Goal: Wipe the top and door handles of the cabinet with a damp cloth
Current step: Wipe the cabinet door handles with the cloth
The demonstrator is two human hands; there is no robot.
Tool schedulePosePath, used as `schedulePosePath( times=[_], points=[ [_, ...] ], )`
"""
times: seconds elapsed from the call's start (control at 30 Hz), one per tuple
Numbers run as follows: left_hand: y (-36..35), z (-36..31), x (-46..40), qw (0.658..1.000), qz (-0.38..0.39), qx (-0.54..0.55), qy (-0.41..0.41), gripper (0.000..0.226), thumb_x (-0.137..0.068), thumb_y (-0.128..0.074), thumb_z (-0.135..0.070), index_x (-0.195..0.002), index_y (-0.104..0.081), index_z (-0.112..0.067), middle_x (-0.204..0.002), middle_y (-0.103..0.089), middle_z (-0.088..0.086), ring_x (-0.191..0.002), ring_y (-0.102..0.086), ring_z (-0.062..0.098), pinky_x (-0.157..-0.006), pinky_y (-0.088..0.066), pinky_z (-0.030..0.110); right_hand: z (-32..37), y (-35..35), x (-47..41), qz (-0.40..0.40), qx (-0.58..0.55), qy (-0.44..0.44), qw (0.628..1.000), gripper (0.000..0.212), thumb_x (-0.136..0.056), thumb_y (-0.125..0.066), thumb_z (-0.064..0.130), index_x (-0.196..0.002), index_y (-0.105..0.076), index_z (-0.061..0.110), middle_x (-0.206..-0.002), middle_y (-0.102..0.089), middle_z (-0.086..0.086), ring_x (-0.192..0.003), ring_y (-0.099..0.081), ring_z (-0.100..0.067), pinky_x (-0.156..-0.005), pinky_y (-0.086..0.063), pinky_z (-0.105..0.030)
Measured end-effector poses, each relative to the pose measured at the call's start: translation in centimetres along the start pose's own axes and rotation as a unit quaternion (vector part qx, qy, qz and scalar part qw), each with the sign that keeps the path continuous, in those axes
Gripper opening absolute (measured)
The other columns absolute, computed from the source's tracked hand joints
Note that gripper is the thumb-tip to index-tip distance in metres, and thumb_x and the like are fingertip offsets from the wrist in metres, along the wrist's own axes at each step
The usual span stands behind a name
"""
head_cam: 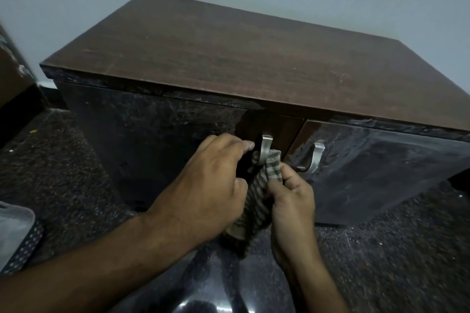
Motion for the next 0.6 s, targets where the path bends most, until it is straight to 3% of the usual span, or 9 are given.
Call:
schedulePosePath(
  times=[0.07, 0.17, 0.3, 0.4, 0.47, 0.53, 0.6],
  points=[
    [0.0, 0.1, 0.1, 1.0, 0.001, 0.004, 0.001, 0.059, -0.077, -0.043, -0.018, -0.134, -0.053, -0.015, -0.123, -0.051, -0.013, -0.114, -0.041, -0.002, -0.097, -0.039, 0.013, -0.2, 0.3, 0.4, 0.004, 0.009, -0.003, 1.0, 0.037, -0.096, -0.048, -0.005, -0.099, -0.078, 0.018, -0.088, -0.078, -0.009, -0.075, -0.069, -0.016, -0.065, -0.056, -0.027],
    [0.0, 0.0, 0.3, 1.0, 0.005, -0.003, -0.004, 0.06, -0.077, -0.042, -0.019, -0.137, -0.05, -0.016, -0.126, -0.049, -0.014, -0.116, -0.037, -0.005, -0.097, -0.033, 0.01, -0.3, 1.6, 1.2, -0.06, 0.105, 0.048, 0.991, 0.035, -0.093, -0.052, -0.005, -0.093, -0.075, 0.021, -0.089, -0.073, -0.007, -0.078, -0.065, -0.018, -0.068, -0.052, -0.036],
    [0.0, -0.3, 0.3, 1.0, 0.011, 0.002, -0.006, 0.062, -0.078, -0.042, -0.022, -0.14, -0.045, -0.016, -0.131, -0.045, -0.013, -0.121, -0.034, -0.004, -0.102, -0.031, 0.012, -2.0, 1.2, 2.6, -0.107, 0.195, 0.112, 0.968, 0.034, -0.085, -0.054, -0.017, -0.072, -0.061, 0.013, -0.085, -0.053, 0.005, -0.079, -0.054, -0.004, -0.072, -0.043, -0.025],
    [-0.1, -0.1, 0.3, 1.0, 0.01, 0.003, -0.005, 0.061, -0.08, -0.046, -0.019, -0.141, -0.043, -0.018, -0.131, -0.043, -0.015, -0.119, -0.031, -0.008, -0.097, -0.029, 0.007, -1.6, -0.7, 3.8, -0.11, 0.285, 0.226, 0.925, 0.018, -0.087, -0.056, -0.001, -0.094, -0.072, 0.004, -0.121, -0.052, 0.002, -0.115, -0.054, -0.011, -0.094, -0.045, -0.027],
    [-0.1, -0.1, 0.3, 1.0, 0.01, -0.001, -0.007, 0.061, -0.08, -0.046, -0.019, -0.14, -0.043, -0.019, -0.13, -0.042, -0.017, -0.118, -0.029, -0.01, -0.094, -0.027, 0.003, -0.6, -2.2, 4.9, -0.108, 0.316, 0.319, 0.887, 0.026, -0.093, -0.057, 0.009, -0.114, -0.071, 0.003, -0.139, -0.045, -0.005, -0.128, -0.051, -0.021, -0.104, -0.043, -0.031],
    [-0.1, -0.3, 0.4, 1.0, 0.018, -0.002, -0.007, 0.061, -0.077, -0.043, -0.021, -0.139, -0.045, -0.019, -0.128, -0.043, -0.017, -0.117, -0.031, -0.009, -0.095, -0.025, 0.001, 0.9, -3.0, 5.3, -0.132, 0.325, 0.379, 0.857, 0.035, -0.101, -0.051, 0.022, -0.125, -0.064, 0.002, -0.14, -0.043, -0.009, -0.13, -0.048, -0.019, -0.107, -0.043, -0.037],
    [0.1, -0.4, 0.3, 1.0, 0.017, 0.0, -0.011, 0.06, -0.075, -0.042, -0.02, -0.134, -0.05, -0.017, -0.123, -0.047, -0.015, -0.114, -0.036, -0.007, -0.096, -0.024, -0.001, 2.2, -2.5, 3.8, -0.172, 0.315, 0.364, 0.86, 0.035, -0.104, -0.047, 0.026, -0.122, -0.062, 0.0, -0.13, -0.048, 0.002, -0.119, -0.052, -0.014, -0.101, -0.049, -0.044]
  ],
)
Point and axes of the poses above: each hand's wrist, its own x-axis away from the middle knuckle, its own y-axis out of the back of the hand, z = x × y, the point moved 9 cm from there along -x, towards the middle knuckle
